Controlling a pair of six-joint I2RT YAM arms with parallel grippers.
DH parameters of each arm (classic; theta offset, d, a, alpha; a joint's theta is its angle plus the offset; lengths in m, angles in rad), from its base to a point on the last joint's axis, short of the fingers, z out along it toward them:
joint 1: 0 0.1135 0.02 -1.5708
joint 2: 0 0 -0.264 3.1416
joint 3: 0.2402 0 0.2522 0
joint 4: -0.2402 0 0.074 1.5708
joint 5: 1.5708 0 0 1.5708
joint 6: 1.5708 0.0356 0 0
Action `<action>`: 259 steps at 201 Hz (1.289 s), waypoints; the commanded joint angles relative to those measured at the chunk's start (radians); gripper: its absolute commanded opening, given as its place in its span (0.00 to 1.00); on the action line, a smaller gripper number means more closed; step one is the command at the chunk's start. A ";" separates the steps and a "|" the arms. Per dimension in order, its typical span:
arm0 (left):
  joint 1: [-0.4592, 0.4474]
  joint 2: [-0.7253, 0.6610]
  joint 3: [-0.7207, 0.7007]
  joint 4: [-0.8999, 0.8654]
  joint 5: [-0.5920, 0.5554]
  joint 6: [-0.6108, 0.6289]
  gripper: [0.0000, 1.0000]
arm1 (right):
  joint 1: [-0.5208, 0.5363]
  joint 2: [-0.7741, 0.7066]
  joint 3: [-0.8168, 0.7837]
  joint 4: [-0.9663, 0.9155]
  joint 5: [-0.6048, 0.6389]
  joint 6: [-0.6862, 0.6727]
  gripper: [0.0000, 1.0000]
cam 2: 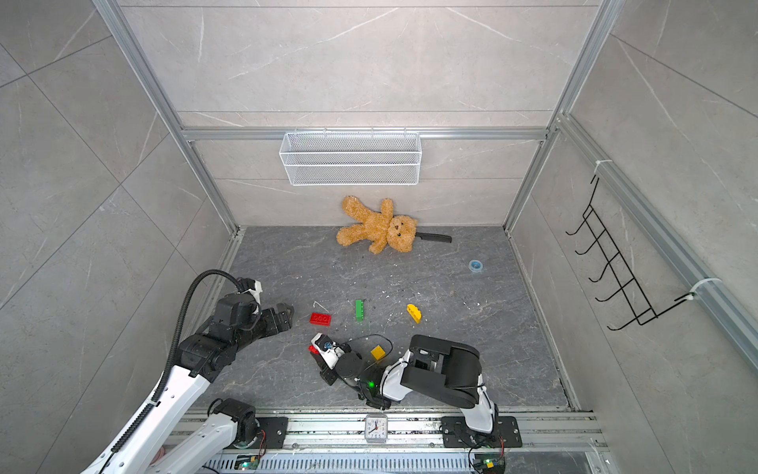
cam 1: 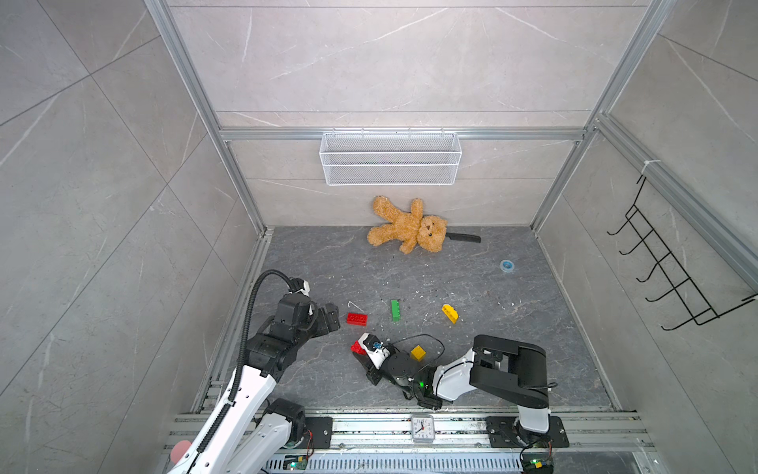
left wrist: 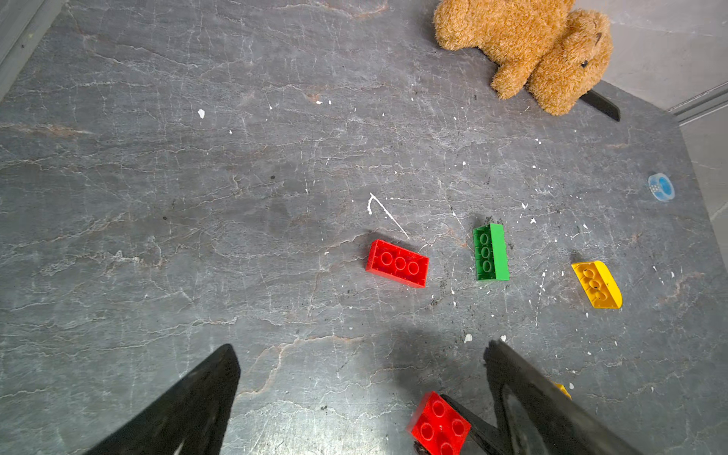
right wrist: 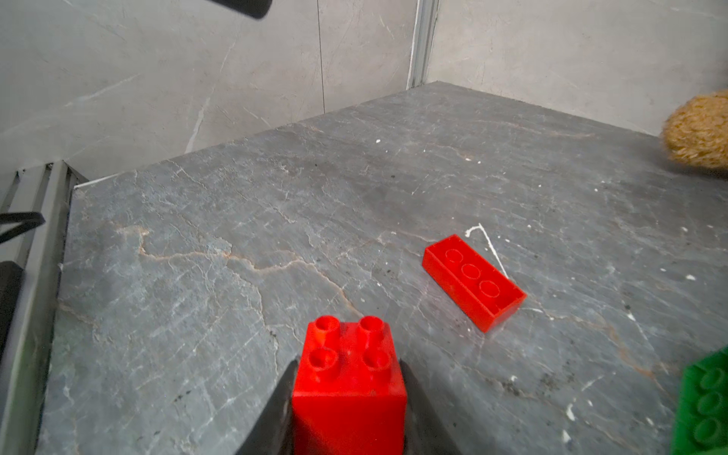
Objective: Assemble an ice cream with lego
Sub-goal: Place the lego brick at the center of the board.
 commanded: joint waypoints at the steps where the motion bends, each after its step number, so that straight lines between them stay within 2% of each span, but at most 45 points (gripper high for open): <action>1: 0.001 0.014 0.010 0.045 0.022 0.003 0.99 | 0.004 0.026 -0.002 0.036 0.009 0.016 0.32; 60: 0.001 0.028 0.005 0.070 0.005 0.021 0.99 | 0.004 0.063 0.018 -0.009 -0.009 0.025 0.32; 109: 0.001 0.033 0.009 0.065 0.013 0.020 0.99 | 0.009 0.124 -0.013 0.104 0.003 0.030 0.35; 124: 0.001 0.025 0.006 0.059 0.014 0.016 1.00 | 0.018 0.120 -0.013 0.078 0.016 0.022 0.45; 143: 0.001 0.016 0.004 0.052 0.006 0.016 0.99 | 0.024 0.122 -0.033 0.085 0.037 0.023 0.52; 177: 0.000 0.013 0.015 0.031 -0.004 0.018 0.99 | 0.031 0.092 -0.056 0.068 0.066 0.016 0.73; 190: 0.001 0.011 0.014 0.028 -0.007 0.019 0.99 | 0.038 0.059 -0.051 0.032 0.085 0.009 0.76; 206: 0.002 0.010 0.022 0.010 -0.028 0.023 0.99 | 0.043 -0.038 -0.007 -0.151 0.102 0.021 0.76; 227: 0.001 0.024 0.070 -0.054 -0.070 0.008 0.99 | 0.038 -0.173 0.163 -0.624 0.070 0.084 0.76; 240: 0.003 0.025 0.100 -0.089 -0.085 -0.004 0.99 | 0.020 -0.237 0.295 -0.957 -0.050 0.092 0.76; 250: 0.003 0.015 0.111 -0.099 -0.093 -0.011 0.99 | -0.007 -0.278 0.350 -1.108 -0.115 0.111 0.77; 259: 0.007 -0.001 0.109 -0.094 -0.093 -0.013 0.99 | -0.057 -0.303 0.412 -1.263 -0.234 0.126 0.76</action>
